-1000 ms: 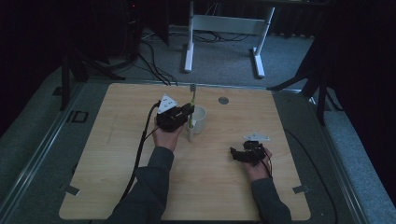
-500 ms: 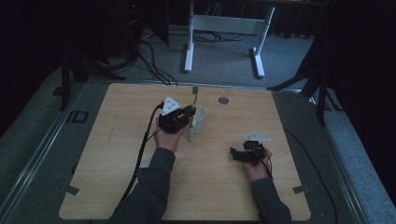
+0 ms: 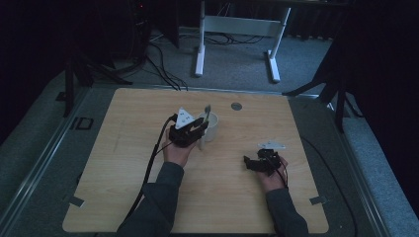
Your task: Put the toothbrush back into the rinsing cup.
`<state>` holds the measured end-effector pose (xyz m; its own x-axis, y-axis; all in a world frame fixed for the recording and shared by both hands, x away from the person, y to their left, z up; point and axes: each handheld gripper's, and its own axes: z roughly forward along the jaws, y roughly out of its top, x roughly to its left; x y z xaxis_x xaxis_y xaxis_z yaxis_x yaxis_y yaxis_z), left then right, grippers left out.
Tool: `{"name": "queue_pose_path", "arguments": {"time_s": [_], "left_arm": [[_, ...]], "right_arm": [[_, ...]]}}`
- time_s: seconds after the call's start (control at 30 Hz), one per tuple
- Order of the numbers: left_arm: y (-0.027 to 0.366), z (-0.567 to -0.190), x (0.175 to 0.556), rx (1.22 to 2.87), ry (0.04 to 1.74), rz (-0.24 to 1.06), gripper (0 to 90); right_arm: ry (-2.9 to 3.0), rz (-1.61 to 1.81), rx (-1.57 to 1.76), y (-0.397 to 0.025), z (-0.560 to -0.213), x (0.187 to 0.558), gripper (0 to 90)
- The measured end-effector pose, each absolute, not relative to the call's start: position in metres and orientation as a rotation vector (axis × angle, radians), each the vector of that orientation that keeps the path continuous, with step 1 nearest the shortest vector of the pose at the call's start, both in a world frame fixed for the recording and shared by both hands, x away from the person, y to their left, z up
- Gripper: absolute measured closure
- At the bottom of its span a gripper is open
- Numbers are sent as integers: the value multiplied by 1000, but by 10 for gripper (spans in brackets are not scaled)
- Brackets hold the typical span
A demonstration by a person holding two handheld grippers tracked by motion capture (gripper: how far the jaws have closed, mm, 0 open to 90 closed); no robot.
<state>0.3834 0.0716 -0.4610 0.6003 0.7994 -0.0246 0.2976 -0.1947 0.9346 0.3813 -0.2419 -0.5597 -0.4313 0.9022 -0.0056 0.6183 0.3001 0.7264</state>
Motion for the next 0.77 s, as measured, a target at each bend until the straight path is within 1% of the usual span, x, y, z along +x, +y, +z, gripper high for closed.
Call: {"name": "queue_pose_path", "arguments": {"time_s": [0.07, 0.1, 0.17, 0.2, 0.3, 0.47, 0.77], "left_arm": [[73, -463, 381, 1763, 927, 598, 523], [73, -464, 379, 1769, 939, 623, 469], [73, -465, 377, 1777, 953, 643, 384], [74, -465, 377, 1784, 954, 641, 362], [77, -466, 375, 1779, 956, 628, 331], [86, -470, 370, 1758, 970, 585, 318], [103, -481, 349, 1754, 980, 570, 315]], "right_arm": [[2159, 925, 1357, -242, -560, 381, 198], [2159, 925, 1357, -242, -560, 381, 198], [2159, 925, 1357, -242, -560, 381, 198], [2159, 925, 1357, -242, -560, 381, 198], [2158, 926, 1357, -242, -560, 381, 198], [2158, 926, 1358, -242, -560, 381, 198], [2158, 926, 1357, -242, -560, 381, 198]]}}
